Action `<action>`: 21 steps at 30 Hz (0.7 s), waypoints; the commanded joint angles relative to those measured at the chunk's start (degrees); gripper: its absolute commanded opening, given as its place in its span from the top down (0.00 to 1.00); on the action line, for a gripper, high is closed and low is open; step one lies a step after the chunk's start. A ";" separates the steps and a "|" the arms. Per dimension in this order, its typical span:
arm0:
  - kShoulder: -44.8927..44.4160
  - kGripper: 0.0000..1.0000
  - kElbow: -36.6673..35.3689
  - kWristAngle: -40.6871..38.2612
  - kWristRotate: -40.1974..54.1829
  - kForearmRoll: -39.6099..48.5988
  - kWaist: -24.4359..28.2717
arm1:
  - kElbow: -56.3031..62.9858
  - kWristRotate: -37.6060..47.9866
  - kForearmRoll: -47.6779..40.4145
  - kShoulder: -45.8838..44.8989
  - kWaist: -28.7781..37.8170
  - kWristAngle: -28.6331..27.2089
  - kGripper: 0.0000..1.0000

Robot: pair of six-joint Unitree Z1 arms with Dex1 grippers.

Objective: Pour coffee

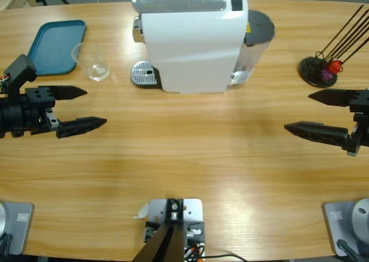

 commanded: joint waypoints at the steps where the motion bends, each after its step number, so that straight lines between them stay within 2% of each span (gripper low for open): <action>1: 1.97 0.07 1.88 -0.73 -0.61 -0.86 -0.61 | 1.10 0.09 0.12 1.33 0.54 -0.33 0.11; 8: 2.37 0.07 1.62 -0.68 -1.18 -1.23 -0.61 | 1.10 0.09 0.12 1.36 0.51 -0.38 0.11; 12: 0.77 0.07 0.90 2.55 -5.31 -4.03 -0.56 | 1.10 0.09 0.12 1.24 0.53 -0.70 0.12; 14: 0.12 0.07 -2.14 5.45 -8.96 -4.56 -0.47 | 1.10 0.13 0.12 1.24 0.53 -1.46 0.14; 18: -0.41 0.07 -11.37 4.75 -13.99 0.61 0.55 | 0.53 0.90 0.53 1.15 0.51 -2.44 0.14; 21: -0.65 0.07 -17.47 -2.21 -20.04 5.64 4.51 | 0.17 3.39 0.77 0.99 0.53 -2.88 0.14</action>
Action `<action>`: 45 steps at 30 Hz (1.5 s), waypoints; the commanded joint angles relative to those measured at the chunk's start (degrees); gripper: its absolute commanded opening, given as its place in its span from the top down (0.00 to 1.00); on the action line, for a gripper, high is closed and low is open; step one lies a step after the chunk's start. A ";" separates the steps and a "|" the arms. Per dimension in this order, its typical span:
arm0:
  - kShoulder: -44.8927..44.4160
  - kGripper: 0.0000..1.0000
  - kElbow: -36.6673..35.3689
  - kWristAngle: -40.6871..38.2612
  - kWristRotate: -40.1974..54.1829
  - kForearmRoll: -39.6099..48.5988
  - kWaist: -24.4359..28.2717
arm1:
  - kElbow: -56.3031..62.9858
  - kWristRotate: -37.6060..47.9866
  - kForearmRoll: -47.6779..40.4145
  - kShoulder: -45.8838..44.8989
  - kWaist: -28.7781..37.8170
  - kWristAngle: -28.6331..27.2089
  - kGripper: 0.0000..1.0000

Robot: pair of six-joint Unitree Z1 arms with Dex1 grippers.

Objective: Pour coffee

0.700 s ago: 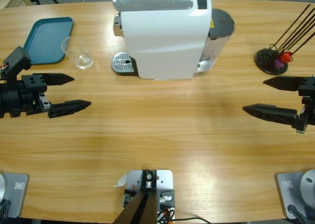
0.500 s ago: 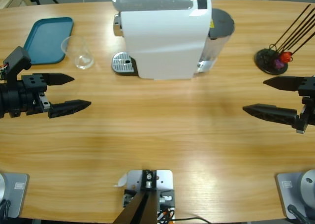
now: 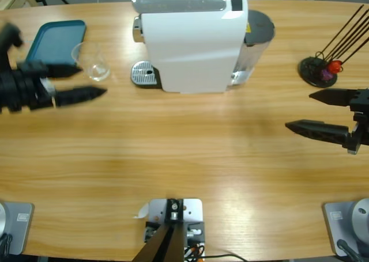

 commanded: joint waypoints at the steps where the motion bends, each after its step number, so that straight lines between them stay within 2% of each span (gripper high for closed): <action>1: -0.74 0.07 -14.47 -10.48 -12.55 9.79 6.30 | 0.07 4.43 1.04 0.89 0.54 -2.14 0.14; 4: 2.16 0.07 -17.45 -26.39 -20.79 8.98 12.98 | -0.10 7.21 1.18 1.17 0.54 -4.37 0.14; 9: 6.29 0.07 -17.26 -34.23 -27.24 3.13 16.18 | -1.09 7.82 1.81 2.98 0.56 -10.19 0.14; 12: 9.63 0.07 -17.17 -37.64 -30.56 1.42 17.83 | -1.99 7.82 3.45 3.26 0.53 -11.31 0.14; 18: 14.88 0.08 -17.03 -39.22 -37.68 -3.57 19.57 | -1.88 7.82 4.08 3.63 0.53 -12.58 0.14; 24: 20.39 0.16 -17.08 -39.82 -43.62 -10.12 20.55 | -1.88 7.74 3.99 5.21 0.54 -12.75 0.14; 30: 25.25 0.16 -17.86 -44.86 -47.24 -17.67 20.75 | -1.88 7.33 3.90 6.02 0.51 -12.86 0.14; 45: 30.46 0.16 -19.35 -46.95 -48.69 -19.81 21.96 | -1.88 7.30 3.90 6.07 0.53 -13.30 0.14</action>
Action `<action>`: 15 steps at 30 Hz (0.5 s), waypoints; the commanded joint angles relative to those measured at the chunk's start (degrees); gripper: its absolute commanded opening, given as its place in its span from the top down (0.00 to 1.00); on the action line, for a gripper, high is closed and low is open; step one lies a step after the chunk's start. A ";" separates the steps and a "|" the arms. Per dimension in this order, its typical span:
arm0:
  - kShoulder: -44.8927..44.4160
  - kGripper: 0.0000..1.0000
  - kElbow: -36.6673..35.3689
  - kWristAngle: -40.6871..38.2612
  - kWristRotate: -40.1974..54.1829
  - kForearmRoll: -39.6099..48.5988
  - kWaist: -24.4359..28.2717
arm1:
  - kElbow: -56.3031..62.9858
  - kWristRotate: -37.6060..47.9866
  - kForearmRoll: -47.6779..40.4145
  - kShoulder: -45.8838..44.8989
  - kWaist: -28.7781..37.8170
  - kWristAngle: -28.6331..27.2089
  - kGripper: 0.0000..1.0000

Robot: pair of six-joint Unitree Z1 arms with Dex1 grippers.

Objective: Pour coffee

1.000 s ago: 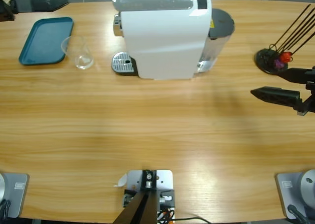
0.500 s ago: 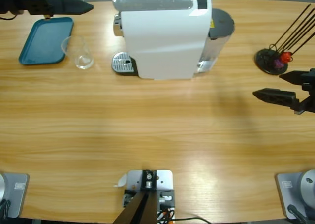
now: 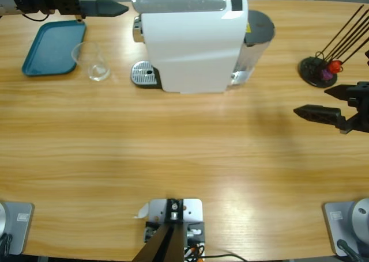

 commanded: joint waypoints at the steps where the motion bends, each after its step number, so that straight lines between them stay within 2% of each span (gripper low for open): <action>1: 5.47 0.16 -0.63 -2.07 -0.78 -1.85 1.60 | -0.52 0.09 0.70 1.16 0.54 -0.94 0.14; 4: 5.57 0.19 -1.21 -2.27 -0.78 -2.19 1.67 | -0.52 0.09 0.70 1.25 0.51 -0.94 0.14; 6: 5.75 0.35 -1.93 -2.93 -0.87 -2.43 1.67 | -0.52 0.09 0.70 1.25 0.54 -0.94 0.14; 8: 6.05 0.39 -2.40 -3.04 -1.03 -2.43 1.67 | -0.52 0.09 0.70 1.25 0.54 -0.94 0.14; 15: 6.86 0.41 -3.07 -3.37 -1.47 -2.43 1.05 | -0.52 0.09 0.70 1.16 0.54 -0.94 0.14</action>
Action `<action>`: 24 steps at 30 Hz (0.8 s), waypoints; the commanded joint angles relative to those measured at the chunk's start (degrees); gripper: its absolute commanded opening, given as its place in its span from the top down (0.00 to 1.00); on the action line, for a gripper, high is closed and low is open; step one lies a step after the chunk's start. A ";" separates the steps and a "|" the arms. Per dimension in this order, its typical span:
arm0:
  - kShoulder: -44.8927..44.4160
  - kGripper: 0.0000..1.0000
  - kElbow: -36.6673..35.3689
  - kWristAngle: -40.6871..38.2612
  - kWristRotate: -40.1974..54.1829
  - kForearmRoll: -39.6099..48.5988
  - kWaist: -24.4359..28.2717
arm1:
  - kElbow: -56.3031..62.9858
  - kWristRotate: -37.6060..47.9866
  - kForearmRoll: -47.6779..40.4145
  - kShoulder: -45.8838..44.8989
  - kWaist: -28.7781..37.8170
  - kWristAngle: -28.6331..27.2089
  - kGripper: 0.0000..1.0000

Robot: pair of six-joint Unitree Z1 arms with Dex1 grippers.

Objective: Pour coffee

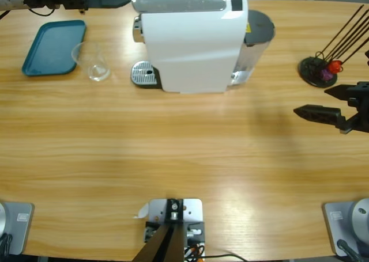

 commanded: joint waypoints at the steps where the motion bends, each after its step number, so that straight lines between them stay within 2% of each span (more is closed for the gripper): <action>1: 3.95 0.41 -0.57 -1.10 -1.09 -0.72 -0.21 | -0.52 0.09 0.70 1.16 0.54 -0.94 0.14; 9: 2.88 0.37 1.19 -1.31 -0.72 -0.72 1.37 | -0.52 0.09 0.70 1.00 0.54 -0.94 0.14; 24: 4.55 0.37 2.54 -1.28 -0.74 -0.72 0.07 | -0.52 0.09 0.70 0.99 0.56 -0.94 0.14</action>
